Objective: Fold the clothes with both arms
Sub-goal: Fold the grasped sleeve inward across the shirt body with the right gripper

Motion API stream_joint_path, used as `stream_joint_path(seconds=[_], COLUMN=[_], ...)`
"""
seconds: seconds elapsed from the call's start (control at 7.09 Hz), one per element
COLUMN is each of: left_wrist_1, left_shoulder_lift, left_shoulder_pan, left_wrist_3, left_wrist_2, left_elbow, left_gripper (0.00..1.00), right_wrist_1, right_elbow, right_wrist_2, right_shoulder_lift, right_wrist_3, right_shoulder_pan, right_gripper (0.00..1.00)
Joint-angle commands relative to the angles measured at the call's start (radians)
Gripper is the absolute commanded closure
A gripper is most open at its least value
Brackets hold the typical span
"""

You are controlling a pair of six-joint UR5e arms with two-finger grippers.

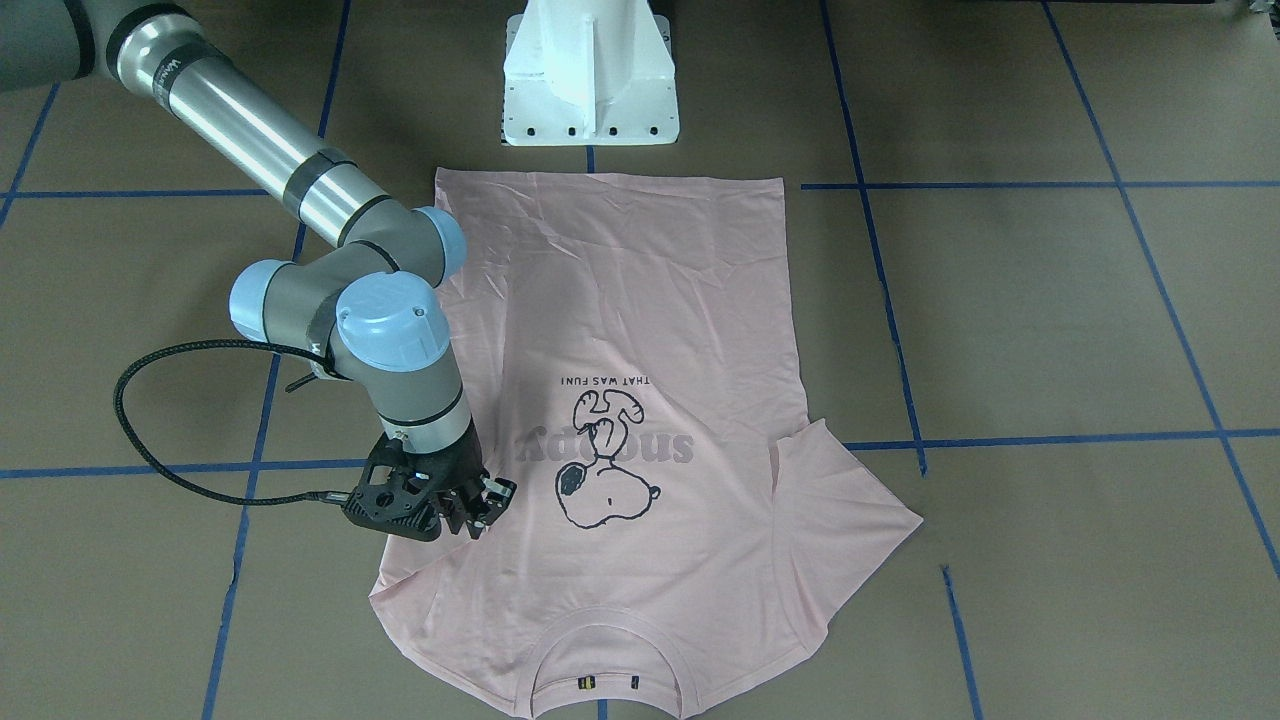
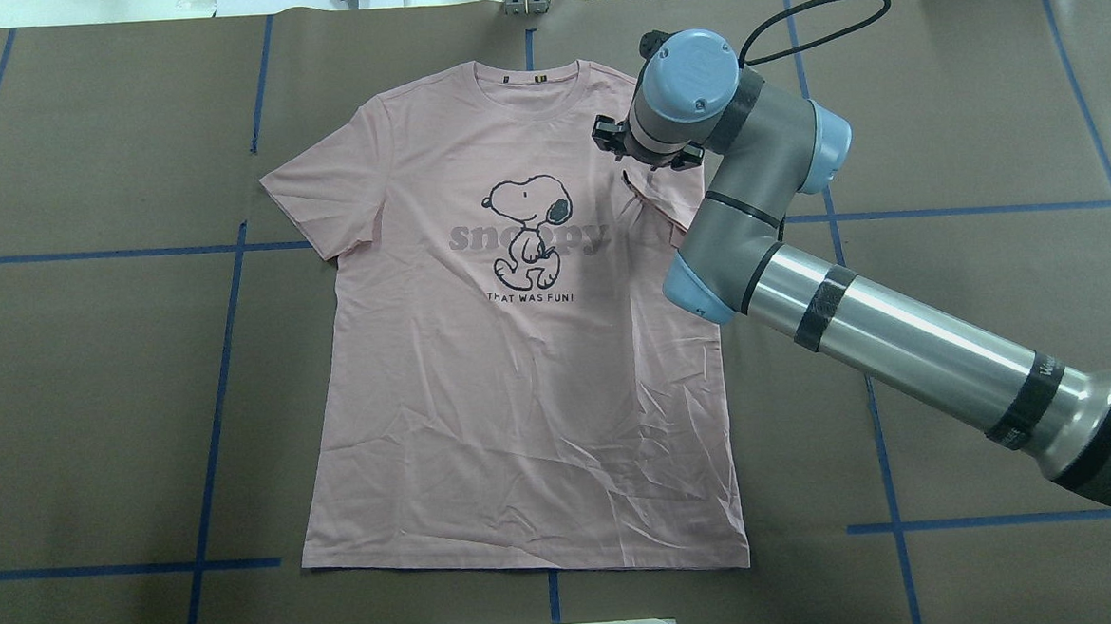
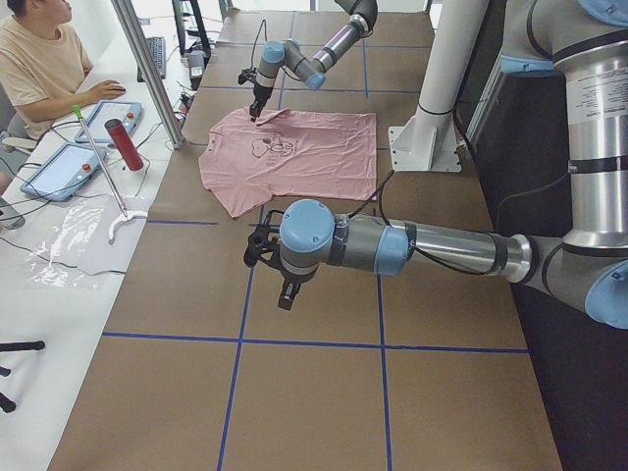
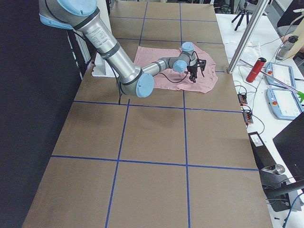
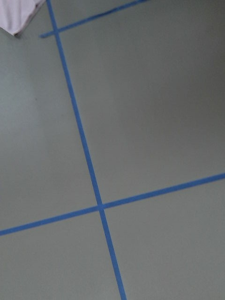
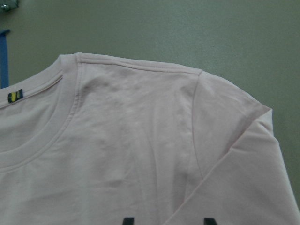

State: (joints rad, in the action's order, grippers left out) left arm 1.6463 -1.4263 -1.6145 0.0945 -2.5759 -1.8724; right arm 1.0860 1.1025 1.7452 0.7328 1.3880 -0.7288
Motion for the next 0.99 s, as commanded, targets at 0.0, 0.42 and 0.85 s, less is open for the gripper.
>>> stream_joint_path(seconds=[0.0,0.42,0.85], left_wrist_1=[0.183,0.277,0.604], left_shoulder_lift=[-0.118,-0.46,-0.676], left_shoulder_pan=[0.139,0.469,0.524], left_wrist_3=[-0.276,-0.655,-0.825], left_wrist_2=[0.008,0.232,0.303], left_elbow=[0.047,0.264,0.693], left_gripper=[0.0,0.0,0.03], right_wrist_1=[0.023,0.046,0.048], right_elbow=[0.061,0.482,0.643], right_wrist_2=[0.057,0.246,0.243], right_shoulder_lift=[0.003,0.291,0.422], right_wrist_3=[-0.012,-0.038,-0.029], right_shoulder_pan=[-0.026,-0.105,-0.115], right_gripper=[0.0,0.0,0.0])
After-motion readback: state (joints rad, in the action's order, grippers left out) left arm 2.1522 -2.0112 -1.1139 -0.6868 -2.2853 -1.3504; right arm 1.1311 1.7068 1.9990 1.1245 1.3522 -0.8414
